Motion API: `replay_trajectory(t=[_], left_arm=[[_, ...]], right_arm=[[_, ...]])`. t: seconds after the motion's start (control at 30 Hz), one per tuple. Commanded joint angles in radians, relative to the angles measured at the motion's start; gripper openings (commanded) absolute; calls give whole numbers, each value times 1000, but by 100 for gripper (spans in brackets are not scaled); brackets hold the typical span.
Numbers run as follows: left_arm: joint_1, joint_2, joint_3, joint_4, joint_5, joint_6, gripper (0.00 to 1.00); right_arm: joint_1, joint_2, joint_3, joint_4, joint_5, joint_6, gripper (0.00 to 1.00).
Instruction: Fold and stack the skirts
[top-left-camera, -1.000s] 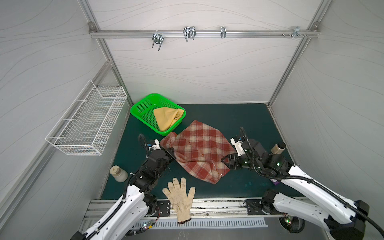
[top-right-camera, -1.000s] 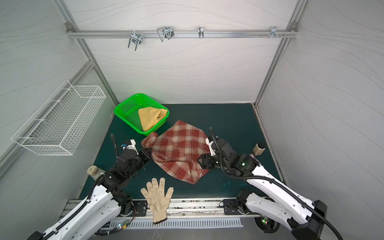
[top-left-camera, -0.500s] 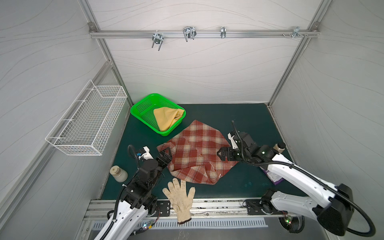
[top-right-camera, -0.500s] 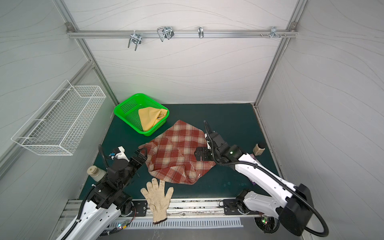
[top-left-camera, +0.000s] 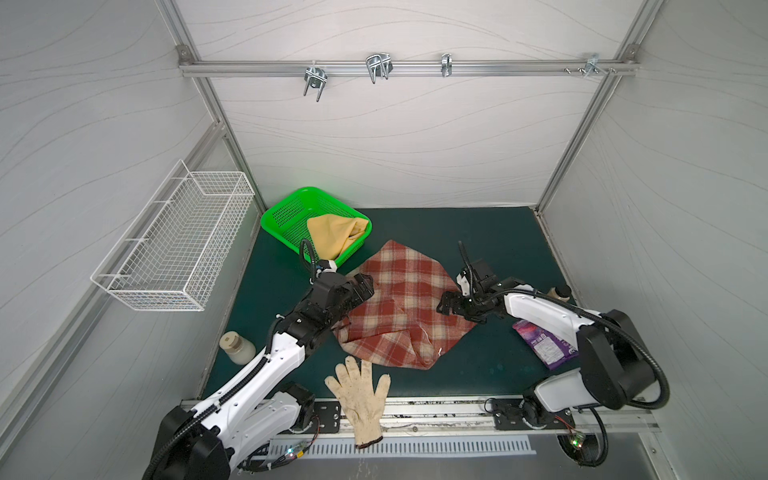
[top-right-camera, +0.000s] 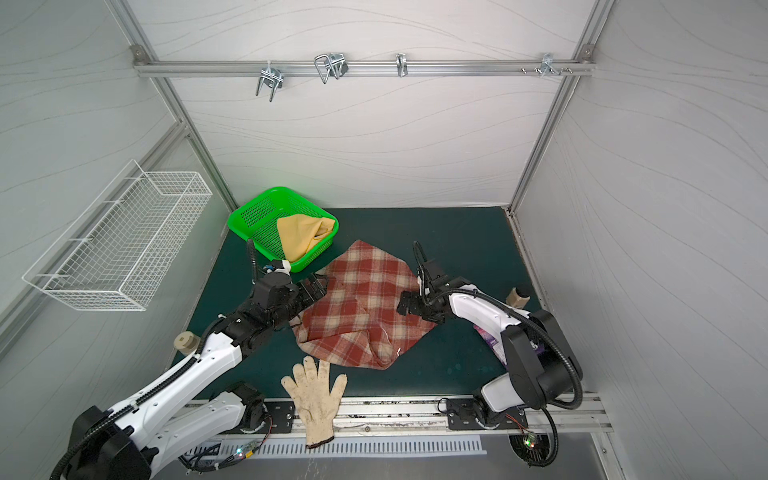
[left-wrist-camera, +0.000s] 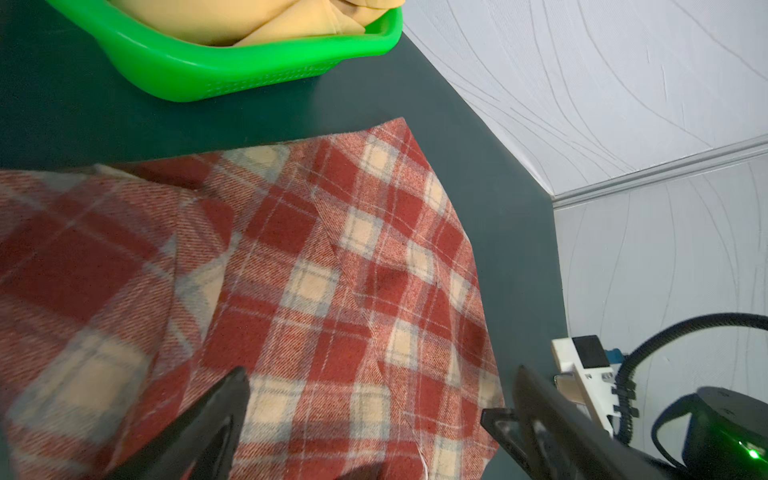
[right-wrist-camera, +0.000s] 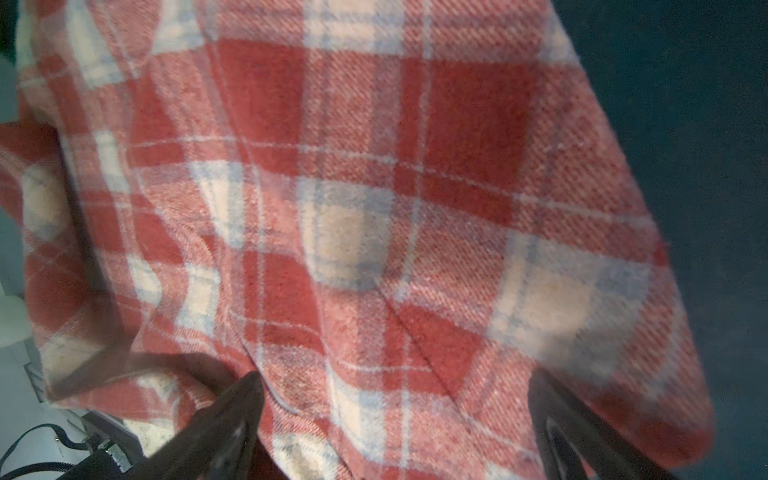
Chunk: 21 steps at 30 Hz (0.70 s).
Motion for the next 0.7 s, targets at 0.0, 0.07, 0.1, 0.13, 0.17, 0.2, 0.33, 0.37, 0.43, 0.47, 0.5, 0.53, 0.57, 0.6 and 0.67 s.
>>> replay_trajectory(t=[0.0, 0.07, 0.1, 0.13, 0.17, 0.2, 0.33, 0.37, 0.43, 0.47, 0.5, 0.53, 0.57, 0.6, 0.67], left_arm=[[2, 28, 53, 69, 20, 28, 99], [3, 46, 62, 78, 19, 32, 99], [3, 56, 69, 83, 19, 33, 99], [5, 66, 75, 84, 21, 35, 99], [8, 80, 82, 89, 24, 37, 99], [11, 98, 89, 92, 29, 36, 99], [29, 160, 107, 121, 57, 30, 99], [34, 177, 108, 134, 63, 28, 99], [38, 209, 110, 167, 65, 28, 99], [40, 229, 116, 183, 70, 31, 99], [41, 248, 123, 190, 71, 33, 99], [42, 273, 136, 196, 78, 36, 99], [43, 295, 152, 201, 87, 41, 99], [43, 320, 165, 207, 96, 45, 99], [43, 376, 194, 222, 116, 52, 99]], right_arm=[[-41, 81, 20, 23, -62, -15, 99], [-54, 130, 48, 15, -55, -26, 99], [-63, 156, 68, 8, -41, -35, 99], [-72, 181, 83, 2, -36, -43, 99], [-85, 210, 102, 0, -36, -51, 99], [-100, 242, 123, -4, -42, -60, 99], [-155, 354, 204, -14, -63, -72, 99], [-162, 379, 229, -21, -60, -76, 99], [-173, 426, 283, -45, -41, -91, 99], [-179, 451, 316, -57, -36, -95, 99], [-184, 476, 348, -71, -31, -101, 99], [-192, 506, 389, -94, -23, -111, 99], [-201, 535, 429, -113, -23, -116, 99], [-207, 556, 459, -125, -27, -121, 99], [-221, 606, 527, -148, -30, -127, 99]])
